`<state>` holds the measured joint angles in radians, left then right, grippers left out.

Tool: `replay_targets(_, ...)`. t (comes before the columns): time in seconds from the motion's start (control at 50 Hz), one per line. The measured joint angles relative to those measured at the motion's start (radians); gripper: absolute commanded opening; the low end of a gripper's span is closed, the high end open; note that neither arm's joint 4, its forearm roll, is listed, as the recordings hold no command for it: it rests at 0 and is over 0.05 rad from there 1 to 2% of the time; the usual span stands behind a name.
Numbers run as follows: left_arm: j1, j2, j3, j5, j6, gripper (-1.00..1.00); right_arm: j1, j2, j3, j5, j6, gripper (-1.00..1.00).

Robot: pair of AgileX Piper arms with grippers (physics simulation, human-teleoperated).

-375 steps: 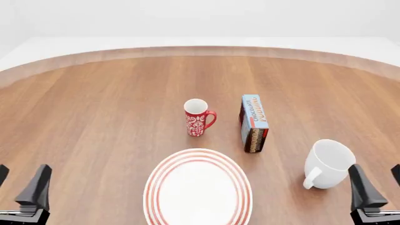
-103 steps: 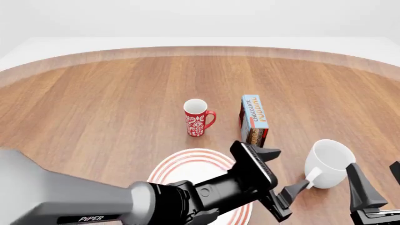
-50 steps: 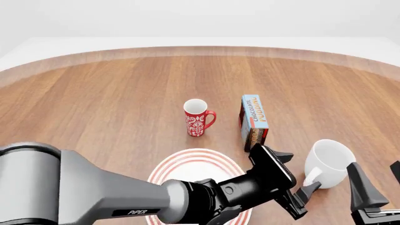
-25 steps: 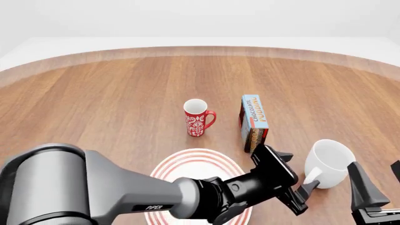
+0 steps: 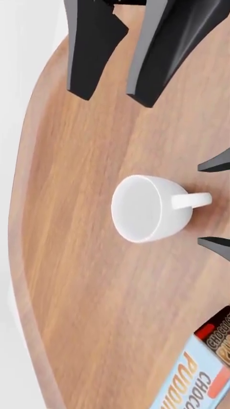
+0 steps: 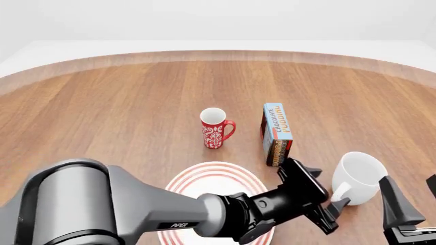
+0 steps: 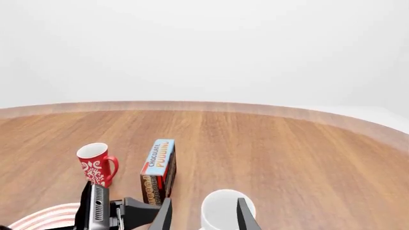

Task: Pick up the white mug and put it on the plate, and put the chocolate pudding to the right of the plate.

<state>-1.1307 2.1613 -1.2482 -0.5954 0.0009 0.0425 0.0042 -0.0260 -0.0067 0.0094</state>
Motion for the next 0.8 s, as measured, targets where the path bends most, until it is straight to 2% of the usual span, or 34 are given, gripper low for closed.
replay_targets(0.8, -0.004, 0.092, -0.104, 0.052, 0.007, 1.00, -0.003, -0.001, 0.000, 0.001, 0.002, 1.00)
